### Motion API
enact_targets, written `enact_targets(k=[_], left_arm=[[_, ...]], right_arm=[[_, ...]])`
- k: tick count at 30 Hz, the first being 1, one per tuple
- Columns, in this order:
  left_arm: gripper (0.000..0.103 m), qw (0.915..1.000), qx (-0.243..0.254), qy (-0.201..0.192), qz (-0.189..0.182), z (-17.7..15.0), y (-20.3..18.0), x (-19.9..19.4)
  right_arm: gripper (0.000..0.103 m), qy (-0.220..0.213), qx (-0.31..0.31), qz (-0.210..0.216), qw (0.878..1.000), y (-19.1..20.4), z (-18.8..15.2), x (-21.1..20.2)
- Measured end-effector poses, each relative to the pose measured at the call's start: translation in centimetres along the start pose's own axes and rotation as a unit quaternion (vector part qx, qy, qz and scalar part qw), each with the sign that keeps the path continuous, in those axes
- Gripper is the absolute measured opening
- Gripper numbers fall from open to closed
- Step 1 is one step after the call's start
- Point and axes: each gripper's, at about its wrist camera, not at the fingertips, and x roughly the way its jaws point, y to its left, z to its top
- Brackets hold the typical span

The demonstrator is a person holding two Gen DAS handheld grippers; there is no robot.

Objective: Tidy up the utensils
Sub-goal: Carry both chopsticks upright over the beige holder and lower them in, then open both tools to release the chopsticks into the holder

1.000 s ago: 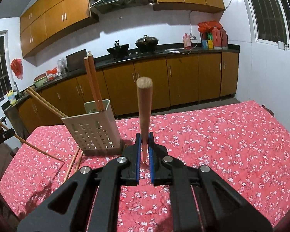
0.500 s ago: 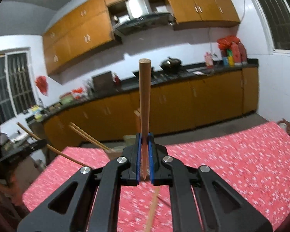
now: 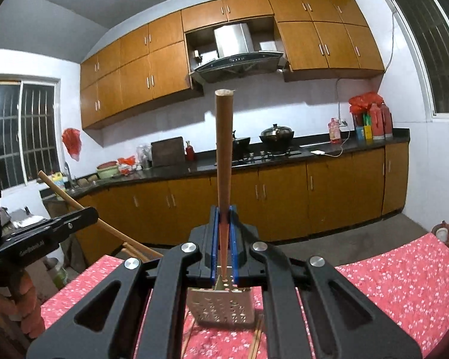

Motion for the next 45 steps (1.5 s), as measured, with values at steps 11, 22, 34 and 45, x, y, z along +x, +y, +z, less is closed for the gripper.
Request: enact_targets(k=[11,22,34,45], left_arm=[[0.008,0.9979,-0.028,0.058,0.002,-2.5,1.8,5.9],[0.014,0.9977,-0.044,0.051,-0.01,-2.8,2.3,5.4],[0.023,0.9972,-0.071,0.003,0.023,-4.6,5.2,-2.2],[0.024,0.9784,-0.071,0.182,0.067,-16.6,7.3,2.0]], right_arm=[[0.008,0.084,-0.014,-0.012,0.996,0.3,-2.8,5.5],[0.027,0.071,-0.005,-0.008,0.997,0.1,-2.2,3.7],[0.027,0.054,0.02,-0.056,0.997,-3.9,-3.2,-2.4],[0.022,0.293,0.054,-0.045,0.953,-5.2,-16.7,3.1]])
